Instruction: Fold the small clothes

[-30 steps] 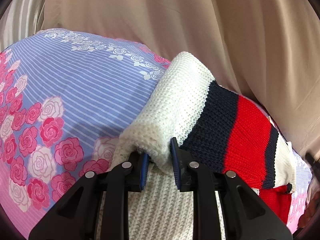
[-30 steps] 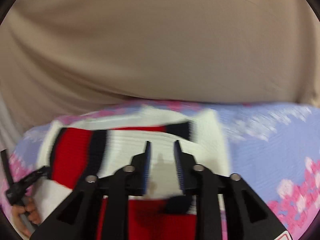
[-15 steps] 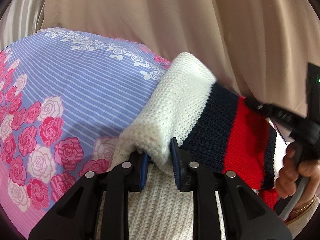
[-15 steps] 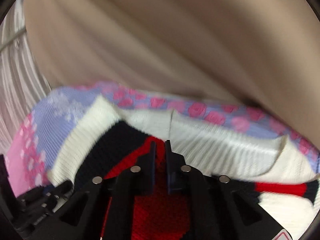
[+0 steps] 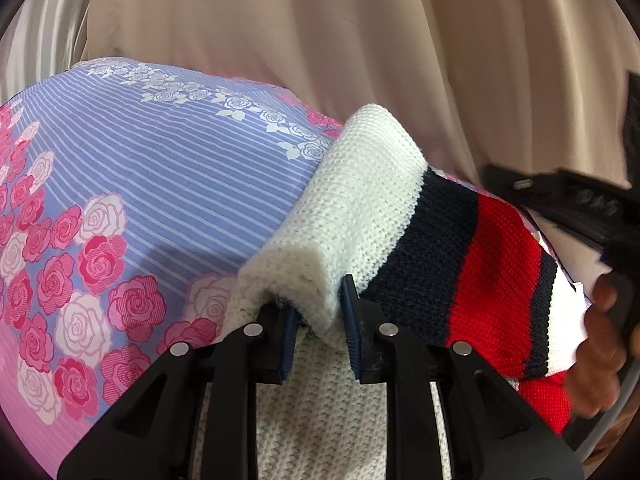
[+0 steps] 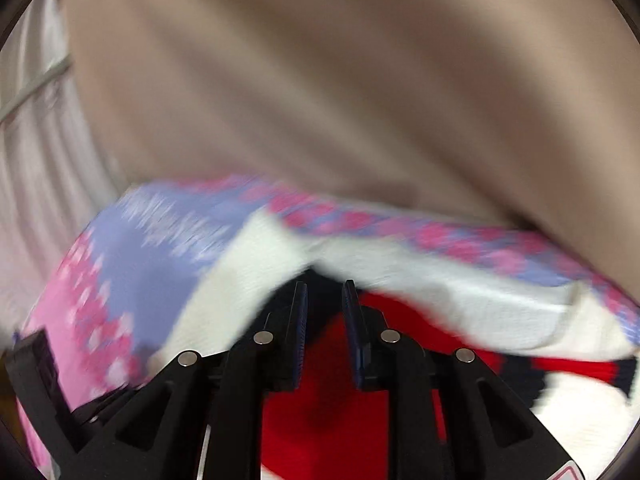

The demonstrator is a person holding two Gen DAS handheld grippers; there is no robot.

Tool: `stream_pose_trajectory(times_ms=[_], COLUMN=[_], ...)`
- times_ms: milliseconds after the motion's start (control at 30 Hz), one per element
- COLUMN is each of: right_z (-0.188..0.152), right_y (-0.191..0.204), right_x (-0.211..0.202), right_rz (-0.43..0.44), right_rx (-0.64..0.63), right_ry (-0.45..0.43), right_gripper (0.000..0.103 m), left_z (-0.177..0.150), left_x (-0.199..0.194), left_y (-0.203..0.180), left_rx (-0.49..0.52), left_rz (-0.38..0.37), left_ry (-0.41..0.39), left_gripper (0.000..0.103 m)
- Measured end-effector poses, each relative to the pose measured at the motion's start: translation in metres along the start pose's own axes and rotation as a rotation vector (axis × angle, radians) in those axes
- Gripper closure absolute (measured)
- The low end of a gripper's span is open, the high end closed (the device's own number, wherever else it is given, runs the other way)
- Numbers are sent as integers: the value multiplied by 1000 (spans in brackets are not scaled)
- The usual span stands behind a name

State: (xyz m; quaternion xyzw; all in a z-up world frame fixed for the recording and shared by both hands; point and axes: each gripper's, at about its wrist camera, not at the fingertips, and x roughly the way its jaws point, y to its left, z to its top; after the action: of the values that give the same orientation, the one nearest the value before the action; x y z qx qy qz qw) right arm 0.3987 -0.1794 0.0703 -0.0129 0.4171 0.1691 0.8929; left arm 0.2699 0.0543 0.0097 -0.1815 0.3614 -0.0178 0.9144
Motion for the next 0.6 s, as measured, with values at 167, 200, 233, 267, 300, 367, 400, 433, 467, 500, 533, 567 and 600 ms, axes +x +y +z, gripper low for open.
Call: stream_pose_trajectory(times_ms=[167,200,233,267,300,367,400,433,467,500,533,567,600], right_z=[12,16,19,18,14,9,4,1,-5,-16,-28,-42,-60], right_y=[-14,-21,-23,-23,-25,-34,-41,-45,-48,-54,-62,-72,-88], right_x=[42,39,32,25,25,31,16,2,-15,-41,-62,-81,-99], right_rz=[-71,-68,-60,-56,-75,-102,-92,-86,-71,-74,-89,-107,-136], right_rx=[56,109,123,115,93,86,113,135,152,159,166,181,212], right_ry=[39,32,15,-4,-1,38,13,-6,-32,-71,-95,-107,-109], right_gripper=[97,100,99,98,94,99,99,97,94,90,88,88,87], left_z=[0,0,0,0,0,0,0,0,0,0,0,0,-1], left_x=[0,0,-1,-1,-2,-3,-3,-3,-3,-3,-3,-3,-3], left_y=[-2,-2,-1,-1,-1,-1,-1,1,2,2,3,3,3], left_rx=[-3,-4,-4,-3,-2,-3,-5,-9,-14,-15,-14,-12,-11], left_rz=[-3,-4,-5,-4,-2,-2,-4,-9,-14,-14,-13,-11,-9], left_ry=[0,0,-1,-1,-1,-1,-1,-1,-1,-2,-2,-1,-1], left_gripper=[82,82,82,82,82,82,82,82,82,82,82,82,82])
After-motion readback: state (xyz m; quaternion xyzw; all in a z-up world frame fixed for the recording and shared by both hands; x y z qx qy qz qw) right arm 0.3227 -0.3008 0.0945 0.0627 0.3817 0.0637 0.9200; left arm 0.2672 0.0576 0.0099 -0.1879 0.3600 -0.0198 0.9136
